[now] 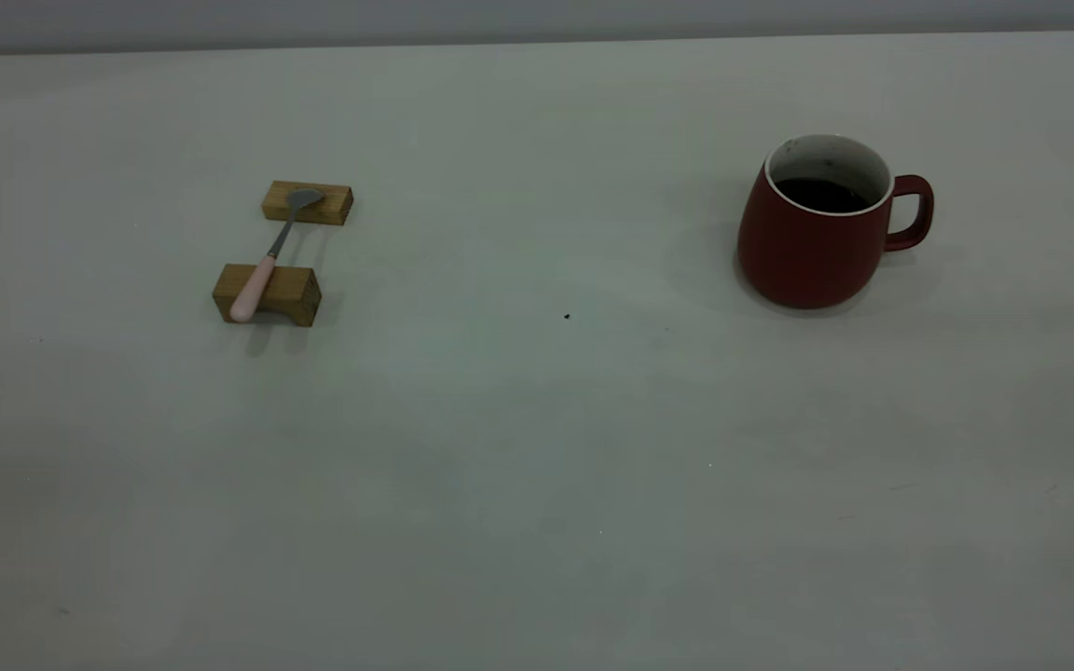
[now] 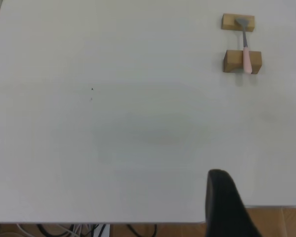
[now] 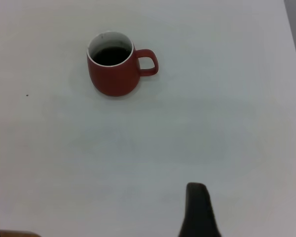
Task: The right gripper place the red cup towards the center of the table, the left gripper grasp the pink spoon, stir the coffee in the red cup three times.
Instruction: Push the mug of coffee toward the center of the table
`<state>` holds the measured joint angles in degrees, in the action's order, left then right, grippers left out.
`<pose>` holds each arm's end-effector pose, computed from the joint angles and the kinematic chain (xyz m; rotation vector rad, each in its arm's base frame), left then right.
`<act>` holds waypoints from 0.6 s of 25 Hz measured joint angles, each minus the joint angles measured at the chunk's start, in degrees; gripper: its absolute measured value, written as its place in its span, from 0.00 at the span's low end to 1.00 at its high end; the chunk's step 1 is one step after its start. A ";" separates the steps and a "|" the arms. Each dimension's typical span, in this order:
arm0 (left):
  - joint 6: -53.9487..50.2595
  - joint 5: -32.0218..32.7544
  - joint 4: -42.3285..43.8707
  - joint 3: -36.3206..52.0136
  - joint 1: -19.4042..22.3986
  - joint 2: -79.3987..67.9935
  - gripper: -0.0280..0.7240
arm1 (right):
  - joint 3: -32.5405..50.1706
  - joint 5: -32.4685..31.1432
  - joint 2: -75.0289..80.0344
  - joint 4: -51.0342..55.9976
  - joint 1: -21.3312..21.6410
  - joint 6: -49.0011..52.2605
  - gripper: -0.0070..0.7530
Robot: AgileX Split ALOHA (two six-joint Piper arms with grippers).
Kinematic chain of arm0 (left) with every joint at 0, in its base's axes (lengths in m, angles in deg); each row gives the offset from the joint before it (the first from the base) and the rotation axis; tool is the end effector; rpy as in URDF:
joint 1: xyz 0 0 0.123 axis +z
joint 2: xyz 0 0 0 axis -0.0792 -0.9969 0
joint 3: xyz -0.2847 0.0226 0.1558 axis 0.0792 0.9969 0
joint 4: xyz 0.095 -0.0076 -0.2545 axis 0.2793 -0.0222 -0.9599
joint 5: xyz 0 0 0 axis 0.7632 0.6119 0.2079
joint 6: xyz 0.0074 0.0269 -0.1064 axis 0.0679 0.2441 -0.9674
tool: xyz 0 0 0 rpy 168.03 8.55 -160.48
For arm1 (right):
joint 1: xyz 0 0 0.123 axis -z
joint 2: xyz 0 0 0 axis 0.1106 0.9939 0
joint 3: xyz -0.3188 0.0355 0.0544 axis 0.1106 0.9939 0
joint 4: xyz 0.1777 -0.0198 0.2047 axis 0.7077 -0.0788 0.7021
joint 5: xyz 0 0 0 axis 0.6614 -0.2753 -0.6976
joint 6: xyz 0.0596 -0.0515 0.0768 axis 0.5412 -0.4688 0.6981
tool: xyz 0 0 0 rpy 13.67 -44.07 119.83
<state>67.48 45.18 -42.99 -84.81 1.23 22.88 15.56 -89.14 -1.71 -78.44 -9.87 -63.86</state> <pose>-0.0154 0.0093 0.2675 -0.0081 2.1054 0.0343 -0.0084 -0.0006 0.2623 -0.0772 2.1615 0.0294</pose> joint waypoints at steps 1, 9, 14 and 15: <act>0.00 0.00 0.00 0.00 0.00 0.00 0.62 | 0.00 0.00 0.00 0.00 0.00 0.00 0.78; 0.00 0.00 0.00 0.00 0.00 0.00 0.62 | -5.00 2.92 11.27 2.90 0.00 -5.93 0.82; 0.00 0.00 0.00 0.00 0.00 0.00 0.62 | -10.85 8.93 31.85 3.31 0.00 -13.04 0.88; 0.00 0.00 0.00 0.00 0.00 0.00 0.62 | -11.94 9.54 35.50 3.31 0.00 -14.62 0.89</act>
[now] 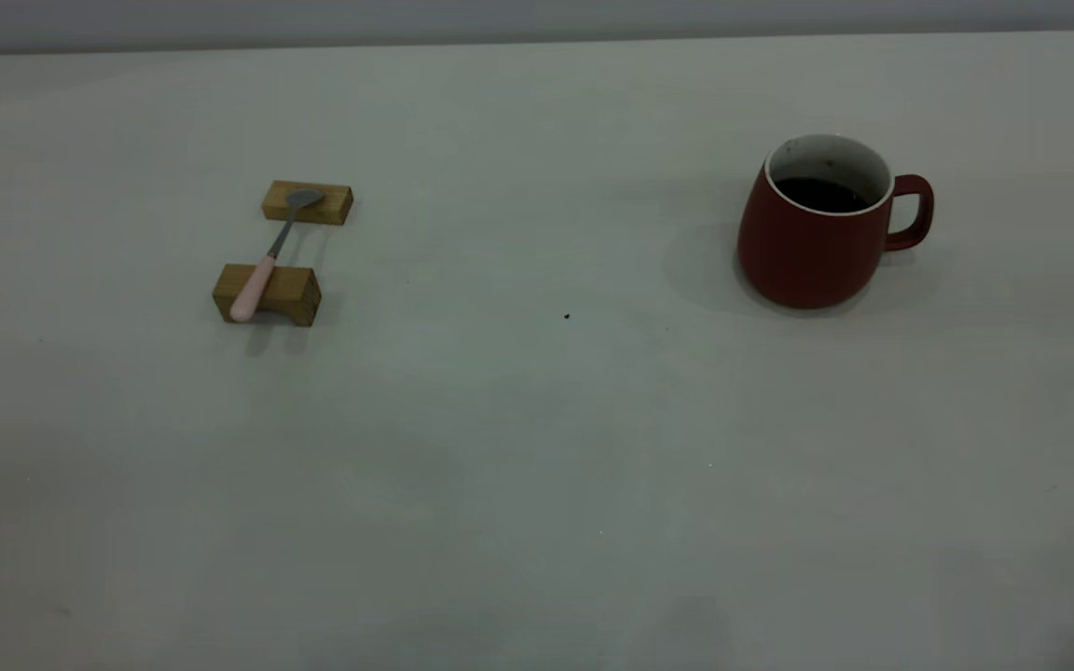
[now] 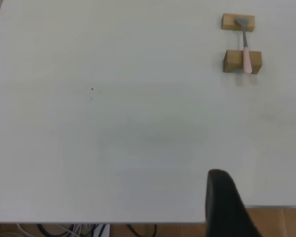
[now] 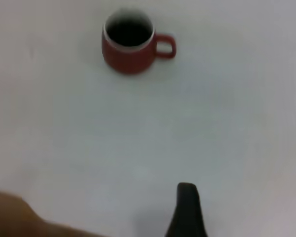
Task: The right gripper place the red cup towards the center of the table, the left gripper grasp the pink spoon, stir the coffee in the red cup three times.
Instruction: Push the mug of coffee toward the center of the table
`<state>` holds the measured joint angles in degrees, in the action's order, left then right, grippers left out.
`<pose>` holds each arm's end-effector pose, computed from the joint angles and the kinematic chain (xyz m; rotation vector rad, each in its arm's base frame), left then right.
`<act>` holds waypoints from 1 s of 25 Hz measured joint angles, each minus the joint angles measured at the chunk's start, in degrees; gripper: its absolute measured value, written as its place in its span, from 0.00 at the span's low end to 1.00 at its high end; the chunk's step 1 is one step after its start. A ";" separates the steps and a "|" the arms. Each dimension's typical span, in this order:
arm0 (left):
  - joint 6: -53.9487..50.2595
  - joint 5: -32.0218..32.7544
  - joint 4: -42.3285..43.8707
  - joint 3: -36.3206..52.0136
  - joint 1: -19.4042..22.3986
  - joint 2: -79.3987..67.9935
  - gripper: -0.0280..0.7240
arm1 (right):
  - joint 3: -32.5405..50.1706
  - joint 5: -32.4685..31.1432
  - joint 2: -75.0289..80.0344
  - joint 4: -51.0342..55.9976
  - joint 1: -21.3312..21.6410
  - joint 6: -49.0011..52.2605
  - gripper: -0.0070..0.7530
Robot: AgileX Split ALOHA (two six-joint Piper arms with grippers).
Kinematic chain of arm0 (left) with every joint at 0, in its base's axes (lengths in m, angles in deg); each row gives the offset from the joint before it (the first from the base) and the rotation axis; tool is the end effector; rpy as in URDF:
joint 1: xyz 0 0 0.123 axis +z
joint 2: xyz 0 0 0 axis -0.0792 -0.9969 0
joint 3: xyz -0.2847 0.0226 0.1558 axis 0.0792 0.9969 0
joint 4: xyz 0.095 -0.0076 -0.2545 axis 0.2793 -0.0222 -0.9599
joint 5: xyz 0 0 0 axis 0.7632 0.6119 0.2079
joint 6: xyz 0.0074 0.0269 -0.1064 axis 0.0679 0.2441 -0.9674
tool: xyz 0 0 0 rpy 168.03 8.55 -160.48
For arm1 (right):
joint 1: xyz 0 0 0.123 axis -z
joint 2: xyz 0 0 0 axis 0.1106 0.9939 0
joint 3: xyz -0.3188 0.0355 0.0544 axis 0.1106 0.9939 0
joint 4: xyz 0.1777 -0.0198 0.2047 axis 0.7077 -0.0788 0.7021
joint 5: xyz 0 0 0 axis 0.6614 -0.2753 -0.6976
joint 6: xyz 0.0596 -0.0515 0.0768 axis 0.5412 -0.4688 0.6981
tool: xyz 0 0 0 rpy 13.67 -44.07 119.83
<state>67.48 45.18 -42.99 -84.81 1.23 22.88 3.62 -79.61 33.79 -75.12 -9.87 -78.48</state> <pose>-0.0154 0.0093 0.2675 -0.0081 2.1054 0.0343 0.1031 0.0116 0.3190 -0.3735 2.3765 -0.0221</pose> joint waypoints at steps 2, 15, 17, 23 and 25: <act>0.00 0.00 0.00 0.00 0.00 0.00 0.62 | -1.86 1.64 8.46 -0.06 0.00 -4.47 0.89; 0.00 0.00 0.00 0.00 0.00 0.00 0.62 | -12.44 17.38 51.24 1.09 0.00 -35.31 0.89; 0.00 0.00 0.00 0.00 0.00 0.00 0.62 | -14.15 19.64 56.47 1.21 -0.32 -38.60 0.89; 0.00 0.00 0.00 0.00 0.00 0.00 0.62 | -22.22 22.87 71.31 -1.04 -4.26 -41.93 0.89; 0.00 0.00 0.00 0.00 0.00 0.00 0.62 | -25.52 23.10 75.65 -2.12 -4.60 -42.59 0.89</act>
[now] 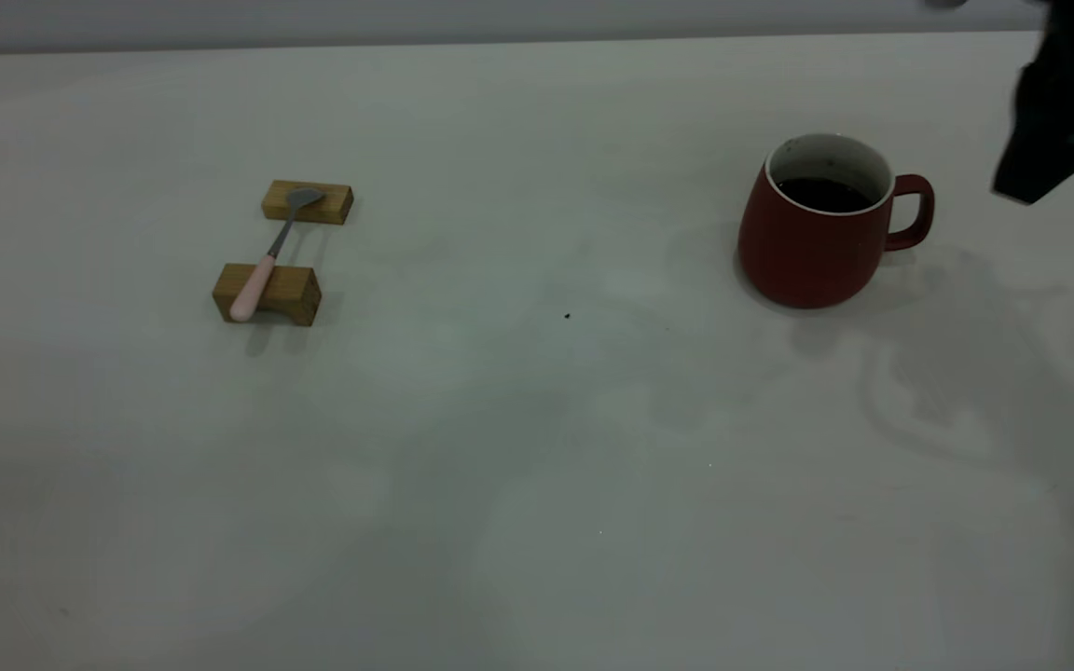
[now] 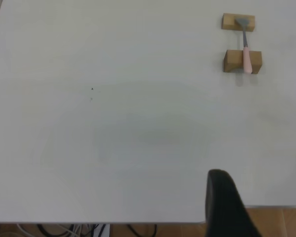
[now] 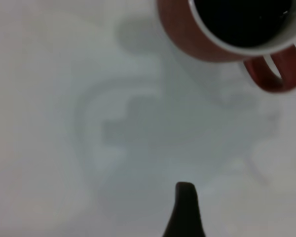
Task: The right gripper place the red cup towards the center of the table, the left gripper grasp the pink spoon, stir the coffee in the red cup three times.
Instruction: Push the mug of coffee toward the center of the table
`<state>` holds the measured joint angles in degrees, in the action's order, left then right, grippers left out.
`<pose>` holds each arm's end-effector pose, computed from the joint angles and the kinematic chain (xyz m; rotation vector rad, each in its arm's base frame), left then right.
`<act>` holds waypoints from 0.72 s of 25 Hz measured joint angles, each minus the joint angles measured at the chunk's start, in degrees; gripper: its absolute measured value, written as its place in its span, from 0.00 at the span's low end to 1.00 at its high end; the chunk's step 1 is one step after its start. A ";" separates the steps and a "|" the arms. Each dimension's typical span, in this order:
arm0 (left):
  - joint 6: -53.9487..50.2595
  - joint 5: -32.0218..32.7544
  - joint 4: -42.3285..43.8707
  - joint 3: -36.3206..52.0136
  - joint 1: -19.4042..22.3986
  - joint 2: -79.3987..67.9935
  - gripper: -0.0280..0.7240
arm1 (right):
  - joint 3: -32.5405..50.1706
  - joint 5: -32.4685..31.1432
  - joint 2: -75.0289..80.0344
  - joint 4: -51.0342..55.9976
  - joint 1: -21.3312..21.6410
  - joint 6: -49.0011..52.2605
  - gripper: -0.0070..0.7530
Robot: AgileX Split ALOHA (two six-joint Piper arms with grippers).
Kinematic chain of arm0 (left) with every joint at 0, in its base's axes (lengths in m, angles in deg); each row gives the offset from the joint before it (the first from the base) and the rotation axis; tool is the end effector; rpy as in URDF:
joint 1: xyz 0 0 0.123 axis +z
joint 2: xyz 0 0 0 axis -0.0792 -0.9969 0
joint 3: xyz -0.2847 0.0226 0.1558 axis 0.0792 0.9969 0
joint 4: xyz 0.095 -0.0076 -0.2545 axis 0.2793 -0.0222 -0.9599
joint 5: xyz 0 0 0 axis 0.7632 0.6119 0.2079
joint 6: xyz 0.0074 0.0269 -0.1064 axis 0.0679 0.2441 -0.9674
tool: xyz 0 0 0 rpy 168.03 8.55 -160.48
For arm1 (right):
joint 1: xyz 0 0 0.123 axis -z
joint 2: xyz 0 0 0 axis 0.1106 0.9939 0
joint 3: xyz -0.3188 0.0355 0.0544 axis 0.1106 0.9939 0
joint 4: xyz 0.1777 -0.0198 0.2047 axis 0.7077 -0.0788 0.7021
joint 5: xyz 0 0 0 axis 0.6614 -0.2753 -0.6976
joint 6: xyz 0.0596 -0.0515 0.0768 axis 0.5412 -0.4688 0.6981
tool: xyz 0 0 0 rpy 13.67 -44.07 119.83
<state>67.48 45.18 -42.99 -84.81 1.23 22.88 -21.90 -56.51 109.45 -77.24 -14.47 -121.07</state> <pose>-0.0154 0.0093 0.2675 -0.0081 2.1054 0.0343 0.3945 0.0575 0.1312 -1.5548 2.4418 -0.1428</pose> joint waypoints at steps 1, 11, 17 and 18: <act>0.00 0.00 0.00 0.00 0.00 0.00 0.62 | -1.23 0.07 2.19 -0.20 0.00 -0.97 0.89; 0.00 0.00 0.00 0.00 0.00 0.00 0.62 | -13.06 1.09 15.49 -1.83 0.00 -10.21 0.88; 0.00 0.00 0.00 0.00 0.00 0.00 0.62 | -17.22 1.23 19.71 -2.38 0.00 -13.24 0.88; 0.00 0.00 0.00 0.00 0.00 0.00 0.62 | -17.56 1.23 20.06 -2.38 0.00 -13.67 0.88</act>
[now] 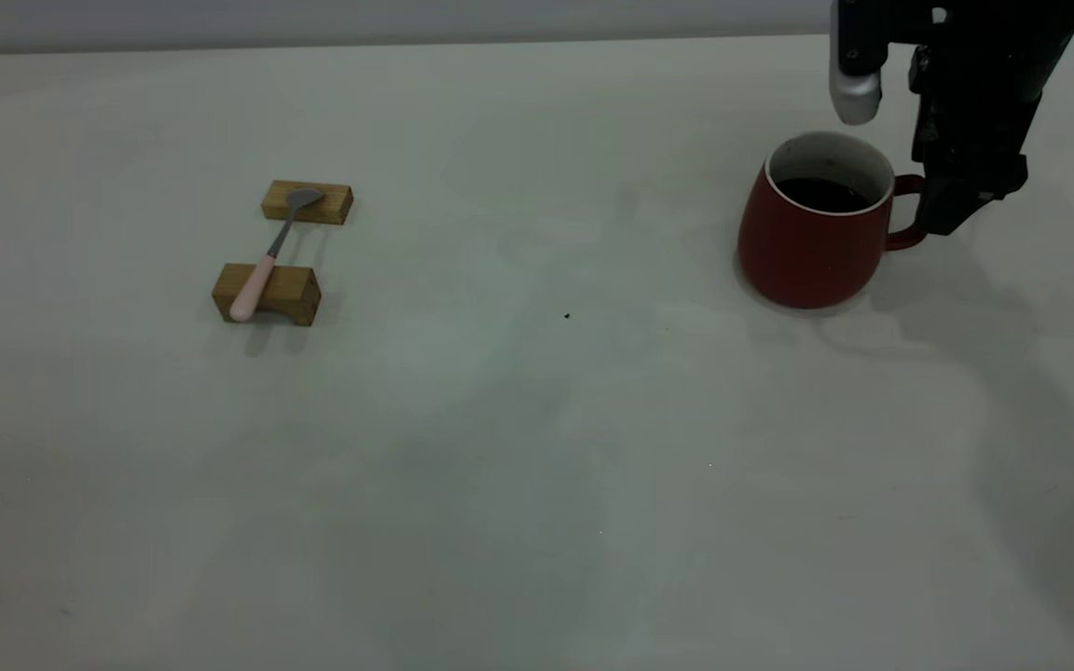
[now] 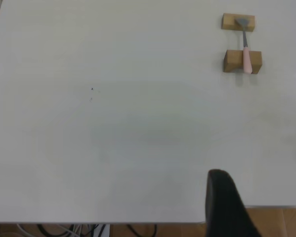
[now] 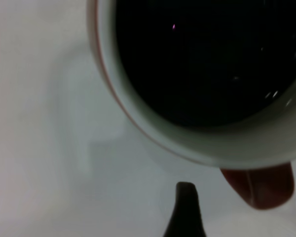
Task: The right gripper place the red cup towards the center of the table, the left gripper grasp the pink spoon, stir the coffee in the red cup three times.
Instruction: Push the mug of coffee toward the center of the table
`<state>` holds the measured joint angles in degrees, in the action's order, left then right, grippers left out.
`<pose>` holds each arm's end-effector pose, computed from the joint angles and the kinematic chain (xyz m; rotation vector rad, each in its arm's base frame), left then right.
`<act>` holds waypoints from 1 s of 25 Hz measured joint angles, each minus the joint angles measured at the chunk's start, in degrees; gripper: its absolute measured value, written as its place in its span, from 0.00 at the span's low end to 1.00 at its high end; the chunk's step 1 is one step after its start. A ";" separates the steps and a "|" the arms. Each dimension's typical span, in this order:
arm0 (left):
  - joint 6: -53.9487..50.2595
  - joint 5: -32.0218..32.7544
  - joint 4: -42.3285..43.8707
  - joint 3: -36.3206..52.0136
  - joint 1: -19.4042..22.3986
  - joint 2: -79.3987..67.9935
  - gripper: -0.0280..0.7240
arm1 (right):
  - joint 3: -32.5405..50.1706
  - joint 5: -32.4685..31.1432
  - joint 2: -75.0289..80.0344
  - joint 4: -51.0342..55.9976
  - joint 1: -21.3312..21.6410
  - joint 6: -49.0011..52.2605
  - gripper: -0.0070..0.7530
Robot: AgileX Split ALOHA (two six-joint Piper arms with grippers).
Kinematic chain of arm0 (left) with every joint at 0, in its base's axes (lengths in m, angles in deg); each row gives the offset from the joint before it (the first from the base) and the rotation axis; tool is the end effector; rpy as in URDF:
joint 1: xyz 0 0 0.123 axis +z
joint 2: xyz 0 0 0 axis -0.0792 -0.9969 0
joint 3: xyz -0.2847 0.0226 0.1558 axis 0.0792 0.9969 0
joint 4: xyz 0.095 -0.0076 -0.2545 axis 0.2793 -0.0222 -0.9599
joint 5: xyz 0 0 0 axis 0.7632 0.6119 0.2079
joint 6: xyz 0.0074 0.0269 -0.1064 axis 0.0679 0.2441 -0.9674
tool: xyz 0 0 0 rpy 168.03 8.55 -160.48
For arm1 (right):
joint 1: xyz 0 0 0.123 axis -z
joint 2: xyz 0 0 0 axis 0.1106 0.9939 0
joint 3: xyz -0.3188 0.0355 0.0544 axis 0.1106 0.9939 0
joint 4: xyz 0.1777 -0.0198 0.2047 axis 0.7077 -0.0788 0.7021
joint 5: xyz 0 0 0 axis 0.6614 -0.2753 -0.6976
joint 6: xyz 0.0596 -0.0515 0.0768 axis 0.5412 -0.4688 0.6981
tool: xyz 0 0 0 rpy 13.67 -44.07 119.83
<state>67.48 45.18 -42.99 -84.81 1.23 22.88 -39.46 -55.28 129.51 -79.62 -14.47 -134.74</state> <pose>-0.0154 0.0093 0.2675 -0.0081 2.1054 0.0343 0.4720 0.0661 0.0500 -1.8982 2.2415 -0.2020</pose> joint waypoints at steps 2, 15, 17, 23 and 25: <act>0.00 0.00 0.00 0.00 0.00 0.00 0.62 | -0.30 0.33 0.41 0.00 0.00 -1.16 0.88; 0.00 0.00 0.00 0.00 0.00 0.00 0.62 | -0.41 1.98 0.80 4.78 -1.79 -10.27 0.87; 0.00 0.00 0.00 0.00 0.00 0.00 0.62 | -0.41 1.98 0.80 5.56 -2.44 -10.27 0.87; 0.00 0.00 0.05 0.00 0.00 0.00 0.62 | -0.41 2.18 0.80 10.61 -5.13 -10.27 0.86; 0.00 0.00 0.05 0.00 0.00 0.00 0.62 | -0.41 2.32 0.80 13.05 -6.08 -10.27 0.85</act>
<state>67.48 45.18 -42.93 -84.81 1.23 22.88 -39.87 -52.96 130.31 -66.57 -20.55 -145.01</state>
